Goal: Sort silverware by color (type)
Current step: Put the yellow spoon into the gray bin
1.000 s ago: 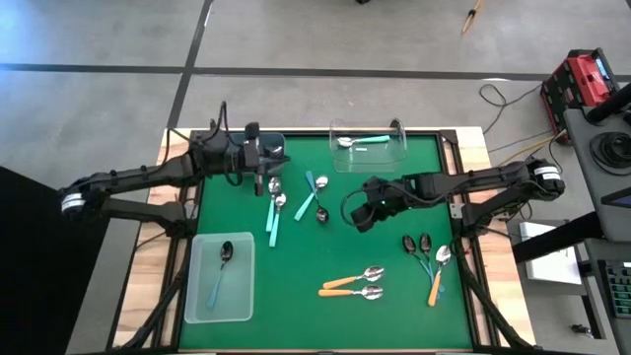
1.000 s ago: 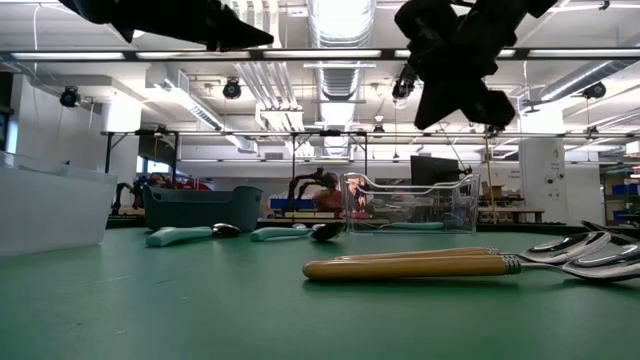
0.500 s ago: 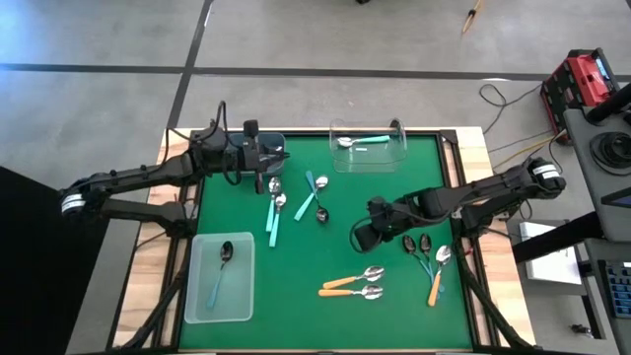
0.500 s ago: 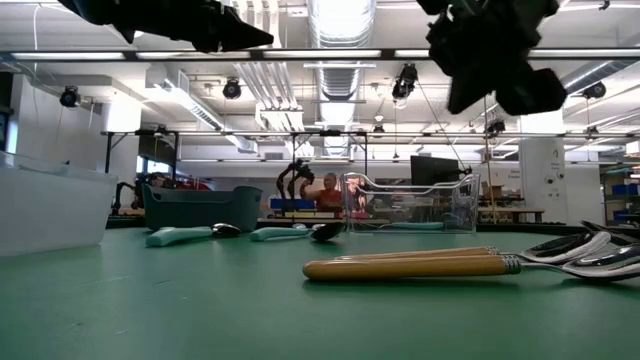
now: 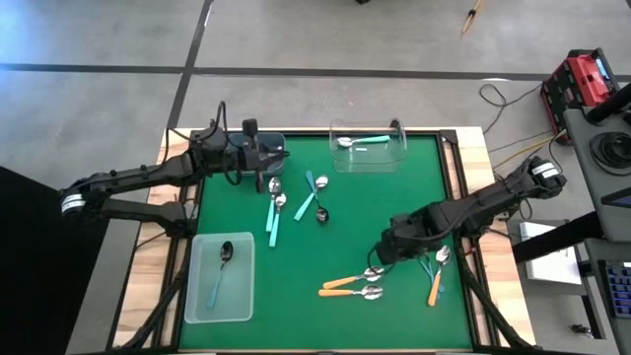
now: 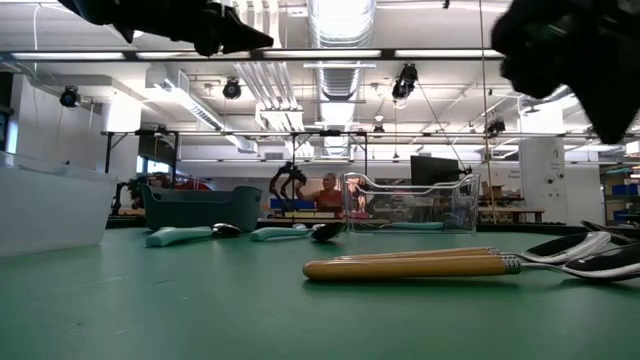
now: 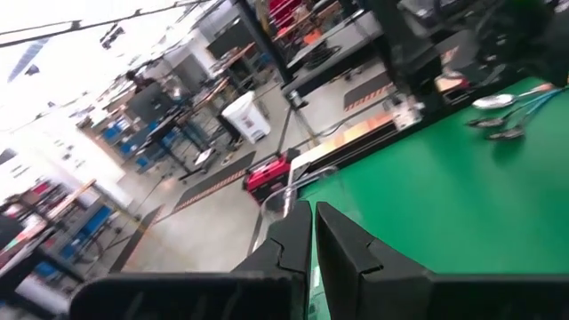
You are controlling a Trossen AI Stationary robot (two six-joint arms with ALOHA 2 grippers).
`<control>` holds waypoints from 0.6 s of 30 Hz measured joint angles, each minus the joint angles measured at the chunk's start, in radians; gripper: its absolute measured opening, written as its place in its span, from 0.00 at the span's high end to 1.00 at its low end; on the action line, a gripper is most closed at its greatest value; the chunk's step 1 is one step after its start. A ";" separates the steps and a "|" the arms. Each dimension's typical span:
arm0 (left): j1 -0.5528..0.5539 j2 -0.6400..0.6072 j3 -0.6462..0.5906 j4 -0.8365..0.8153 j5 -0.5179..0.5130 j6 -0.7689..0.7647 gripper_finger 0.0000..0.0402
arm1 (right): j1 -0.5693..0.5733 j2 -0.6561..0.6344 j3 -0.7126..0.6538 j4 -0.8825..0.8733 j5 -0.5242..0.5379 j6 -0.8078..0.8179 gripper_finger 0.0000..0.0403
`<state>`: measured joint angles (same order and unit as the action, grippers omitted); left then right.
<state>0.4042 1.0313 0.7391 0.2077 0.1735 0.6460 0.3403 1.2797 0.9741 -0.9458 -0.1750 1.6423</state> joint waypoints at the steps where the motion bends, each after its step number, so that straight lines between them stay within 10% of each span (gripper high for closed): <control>1: 0.000 0.000 0.000 0.000 -0.017 0.000 1.00 | 0.009 0.000 -0.007 -0.012 -0.008 0.013 0.98; 18: 0.000 0.000 0.000 -0.008 -0.061 -0.003 1.00 | 0.099 -0.001 -0.184 -0.050 -0.248 0.102 0.98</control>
<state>0.4042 1.0309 0.7391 0.1997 0.1123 0.6426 0.4392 1.2789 0.7900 -0.9963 -0.4232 1.7446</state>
